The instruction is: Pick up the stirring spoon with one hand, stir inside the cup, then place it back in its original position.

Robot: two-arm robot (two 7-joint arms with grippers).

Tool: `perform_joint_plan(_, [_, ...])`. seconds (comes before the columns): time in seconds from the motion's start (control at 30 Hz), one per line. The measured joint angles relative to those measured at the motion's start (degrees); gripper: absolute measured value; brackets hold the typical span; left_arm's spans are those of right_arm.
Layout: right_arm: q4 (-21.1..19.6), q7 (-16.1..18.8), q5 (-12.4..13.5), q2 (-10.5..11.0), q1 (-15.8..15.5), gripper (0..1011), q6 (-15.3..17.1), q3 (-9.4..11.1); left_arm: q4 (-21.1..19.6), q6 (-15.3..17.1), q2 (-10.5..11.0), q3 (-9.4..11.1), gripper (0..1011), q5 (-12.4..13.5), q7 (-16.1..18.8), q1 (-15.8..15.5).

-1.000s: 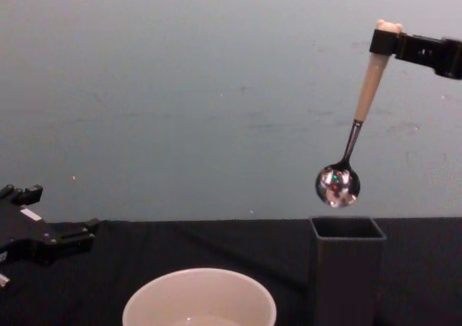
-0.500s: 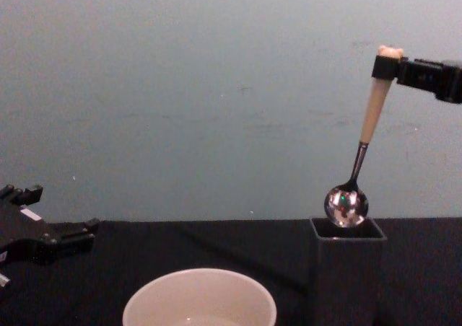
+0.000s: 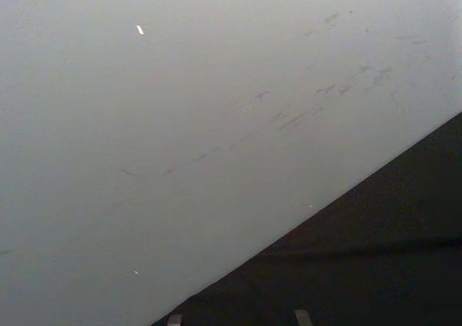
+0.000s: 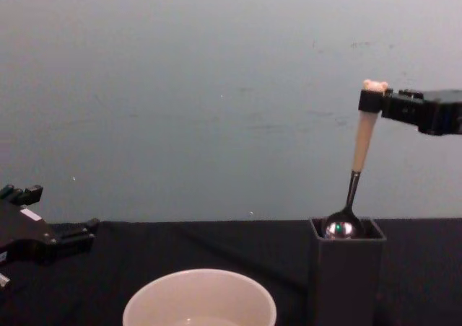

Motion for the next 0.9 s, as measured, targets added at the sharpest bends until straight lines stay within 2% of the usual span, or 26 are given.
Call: perform_joint_plan(0.9, [4.2, 1.4, -7.0, -1.1, 1.2, 214, 1.3, -3.8, 0.0, 0.0, 0.0, 0.0, 1001, 0.0, 0.0, 0.0])
